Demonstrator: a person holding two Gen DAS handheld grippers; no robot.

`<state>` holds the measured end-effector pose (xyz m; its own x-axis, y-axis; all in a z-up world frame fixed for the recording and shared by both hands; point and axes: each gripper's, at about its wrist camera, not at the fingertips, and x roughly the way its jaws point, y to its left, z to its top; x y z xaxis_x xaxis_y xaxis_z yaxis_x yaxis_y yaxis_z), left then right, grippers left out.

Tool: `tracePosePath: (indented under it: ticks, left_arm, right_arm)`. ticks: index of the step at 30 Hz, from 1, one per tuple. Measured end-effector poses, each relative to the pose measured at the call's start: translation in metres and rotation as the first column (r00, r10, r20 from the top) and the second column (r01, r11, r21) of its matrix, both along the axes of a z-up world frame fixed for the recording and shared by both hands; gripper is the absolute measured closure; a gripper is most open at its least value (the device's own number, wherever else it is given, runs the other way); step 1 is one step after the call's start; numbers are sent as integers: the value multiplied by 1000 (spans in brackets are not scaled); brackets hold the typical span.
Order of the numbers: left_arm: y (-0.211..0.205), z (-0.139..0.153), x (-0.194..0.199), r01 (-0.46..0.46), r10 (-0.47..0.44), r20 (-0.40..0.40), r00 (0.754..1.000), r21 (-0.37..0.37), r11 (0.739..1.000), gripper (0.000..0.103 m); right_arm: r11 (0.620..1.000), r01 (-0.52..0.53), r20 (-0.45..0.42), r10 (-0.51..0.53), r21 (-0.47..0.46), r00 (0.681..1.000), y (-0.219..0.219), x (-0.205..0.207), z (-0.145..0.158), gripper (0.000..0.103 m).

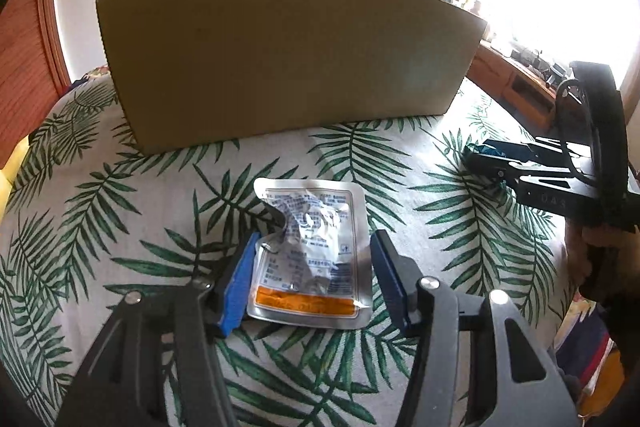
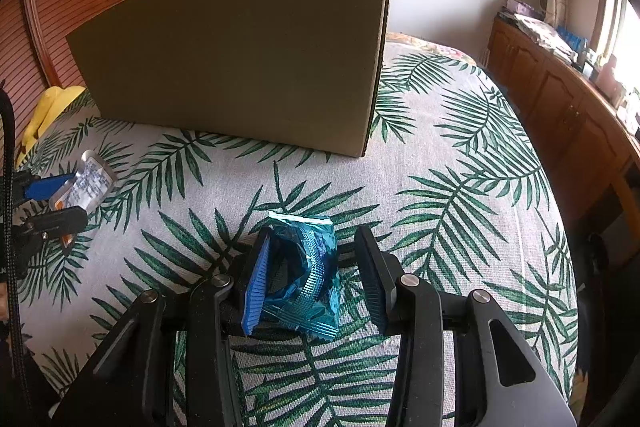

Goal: Organize snacks
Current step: 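Close the left tool on the clear tray packet while the right tool holds the blue packet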

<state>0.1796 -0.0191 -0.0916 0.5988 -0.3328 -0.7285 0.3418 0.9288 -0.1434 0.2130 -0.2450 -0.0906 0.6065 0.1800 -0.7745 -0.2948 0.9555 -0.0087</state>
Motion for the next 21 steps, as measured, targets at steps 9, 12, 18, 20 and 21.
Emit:
tracePosePath:
  ticks: [9,12,18,20,21]
  left_arm:
    - [-6,-1,4,-9,9,21,1000,12,1000,49]
    - [-5,3,-2,-11,10,51,999,14,1000,50]
    - [-1,8,-10,-9,9,69,998,-12,1000,51]
    - [2,11,-11,-14,17,71,997,-31,999,51]
    - [3,12,-11,-19,21,74,997,-34,999,51]
  right_arm:
    - [1000,-28,-32,27,-11,999,-4,-17,3,76]
    - [1000,0,-8,0,16,1000,-10,-26,7,81]
    - [998,-6,28,4,57,1000,-12,-40,15,82]
    - [998,-13,41,11,67,999,-11,-44,19,82]
    - [997,-14,44,11,70,999,-10,-45,20,82]
